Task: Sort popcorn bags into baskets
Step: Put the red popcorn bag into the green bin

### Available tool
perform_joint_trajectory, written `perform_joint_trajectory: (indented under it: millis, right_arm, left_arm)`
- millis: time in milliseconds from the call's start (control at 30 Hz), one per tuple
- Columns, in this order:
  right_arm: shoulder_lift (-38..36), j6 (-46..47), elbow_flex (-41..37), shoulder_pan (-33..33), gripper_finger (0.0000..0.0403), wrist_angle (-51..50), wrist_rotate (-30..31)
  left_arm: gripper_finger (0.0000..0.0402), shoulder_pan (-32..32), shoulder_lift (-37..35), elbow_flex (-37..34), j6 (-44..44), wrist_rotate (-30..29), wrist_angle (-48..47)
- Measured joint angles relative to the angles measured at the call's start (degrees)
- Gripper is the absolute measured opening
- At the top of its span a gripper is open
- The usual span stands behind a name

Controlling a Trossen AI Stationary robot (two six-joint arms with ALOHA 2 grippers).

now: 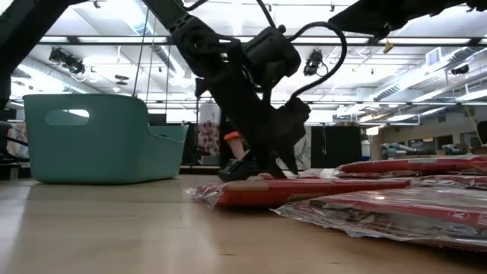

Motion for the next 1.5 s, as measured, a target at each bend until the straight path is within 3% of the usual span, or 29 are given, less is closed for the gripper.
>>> perform_joint_trajectory:
  millis: [300, 633, 1033, 1333, 1500]
  right_arm:
    - [0.0, 0.6, 0.0, 0.0, 0.0052, -0.43, -0.29]
    - [0.02, 1.51, 0.01, 0.0, 0.0052, -0.43, -0.42]
    - [0.02, 1.72, 0.0, 0.0, 0.0052, -0.43, -0.9]
    - [0.02, 1.73, 0.0, 0.0, 0.0052, -0.43, -0.9]
    - [0.02, 1.74, 0.0, 0.0, 0.0052, -0.43, -0.91]
  left_arm:
    - [0.0112, 0.42, 0.09, -0.04, 8.93, 0.26, 5.99]
    - [0.0112, 0.99, 0.09, -0.04, 15.96, 3.24, 5.93]
    - [0.0109, 1.71, 0.09, -0.09, 27.58, 11.67, 5.93]
    - [0.0029, 1.68, 0.08, -0.09, 29.26, 15.54, 4.3]
    - [0.0007, 1.52, 0.02, -0.07, 23.06, 15.57, 4.24]
